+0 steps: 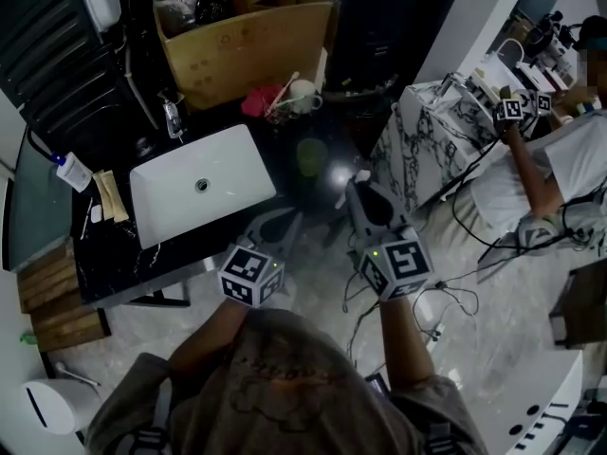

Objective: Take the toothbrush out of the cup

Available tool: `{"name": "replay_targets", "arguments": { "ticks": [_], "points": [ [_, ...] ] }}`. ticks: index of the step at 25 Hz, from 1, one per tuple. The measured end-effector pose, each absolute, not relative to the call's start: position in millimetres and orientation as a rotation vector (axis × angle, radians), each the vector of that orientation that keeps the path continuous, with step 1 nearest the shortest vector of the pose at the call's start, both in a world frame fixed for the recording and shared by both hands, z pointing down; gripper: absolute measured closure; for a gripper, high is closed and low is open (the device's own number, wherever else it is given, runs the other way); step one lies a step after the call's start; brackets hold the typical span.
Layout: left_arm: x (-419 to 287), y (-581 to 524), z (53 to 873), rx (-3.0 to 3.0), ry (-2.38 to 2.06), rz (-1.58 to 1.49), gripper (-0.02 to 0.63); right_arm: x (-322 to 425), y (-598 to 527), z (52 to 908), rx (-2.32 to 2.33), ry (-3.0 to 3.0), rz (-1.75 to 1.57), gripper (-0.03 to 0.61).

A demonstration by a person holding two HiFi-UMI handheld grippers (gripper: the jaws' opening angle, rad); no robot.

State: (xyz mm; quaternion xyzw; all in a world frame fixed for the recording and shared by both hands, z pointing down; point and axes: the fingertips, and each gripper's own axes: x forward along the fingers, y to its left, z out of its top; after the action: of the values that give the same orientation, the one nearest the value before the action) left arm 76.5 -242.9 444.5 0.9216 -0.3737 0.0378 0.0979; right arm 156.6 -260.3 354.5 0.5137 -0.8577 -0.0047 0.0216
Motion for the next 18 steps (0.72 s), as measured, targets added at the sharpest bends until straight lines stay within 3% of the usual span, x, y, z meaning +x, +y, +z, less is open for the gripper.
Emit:
{"name": "replay_targets", "arguments": {
  "ticks": [18],
  "points": [
    [66.1, -182.9, 407.6, 2.813, -1.035, 0.119, 0.612, 129.2, -155.6, 375.0, 1.604, -2.767, 0.066, 0.563]
  ]
}}
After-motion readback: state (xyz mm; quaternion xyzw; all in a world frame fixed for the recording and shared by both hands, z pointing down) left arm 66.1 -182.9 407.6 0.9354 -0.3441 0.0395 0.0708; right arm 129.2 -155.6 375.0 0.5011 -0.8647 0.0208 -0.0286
